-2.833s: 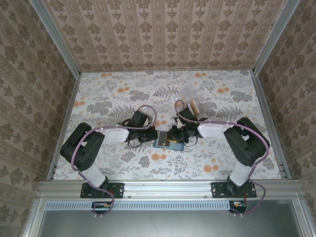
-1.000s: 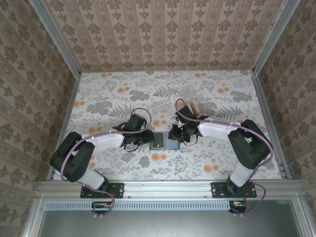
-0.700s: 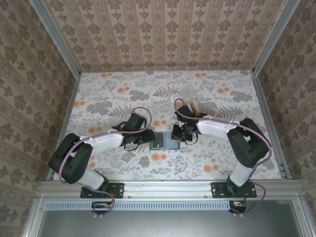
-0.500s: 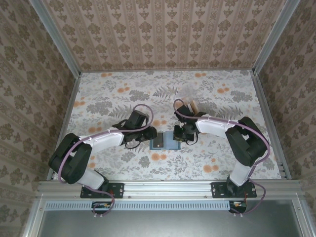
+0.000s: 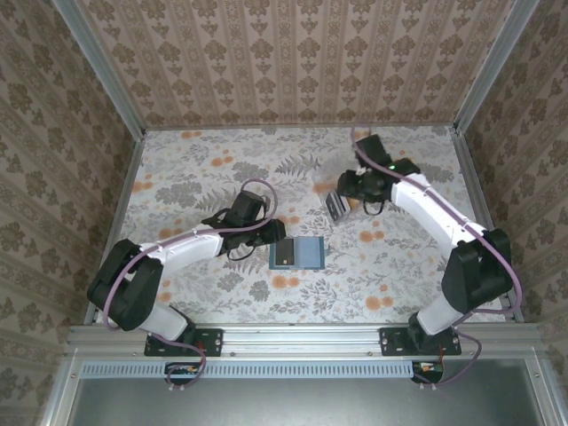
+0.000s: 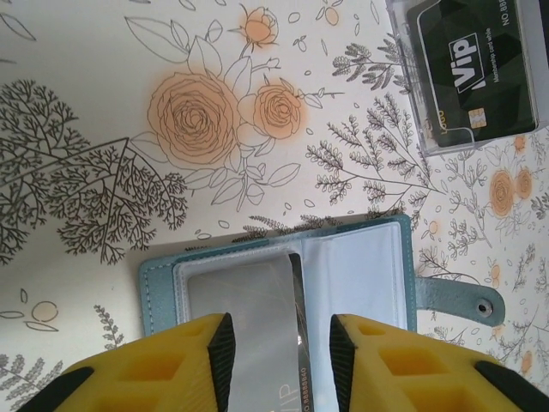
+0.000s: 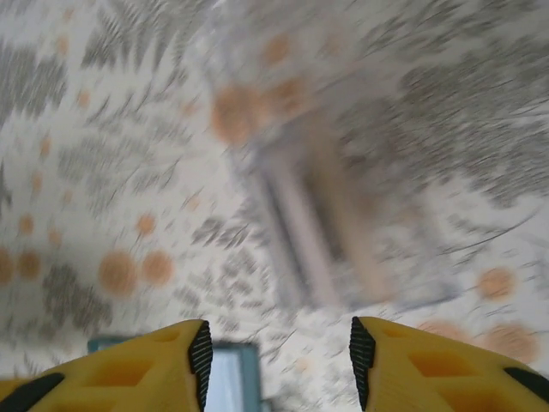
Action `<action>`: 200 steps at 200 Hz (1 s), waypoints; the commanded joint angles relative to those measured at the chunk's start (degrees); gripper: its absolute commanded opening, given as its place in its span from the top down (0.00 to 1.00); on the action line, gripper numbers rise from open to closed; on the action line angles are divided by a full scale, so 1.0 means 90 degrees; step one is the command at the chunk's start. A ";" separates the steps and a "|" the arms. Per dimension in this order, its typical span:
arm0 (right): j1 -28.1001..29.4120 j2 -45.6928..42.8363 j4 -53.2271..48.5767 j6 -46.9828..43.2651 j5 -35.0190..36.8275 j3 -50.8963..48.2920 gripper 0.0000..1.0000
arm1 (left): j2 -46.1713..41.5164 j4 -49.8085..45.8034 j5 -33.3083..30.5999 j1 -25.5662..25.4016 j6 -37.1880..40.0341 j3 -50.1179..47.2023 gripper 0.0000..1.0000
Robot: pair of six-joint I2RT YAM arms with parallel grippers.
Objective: Put the credit cards into the card holder
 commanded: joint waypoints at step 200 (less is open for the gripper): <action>0.1219 0.2756 -0.1869 -0.1712 0.2584 0.2347 0.64 | -0.0425 -0.0149 -0.0184 0.0352 0.0130 0.0035 0.44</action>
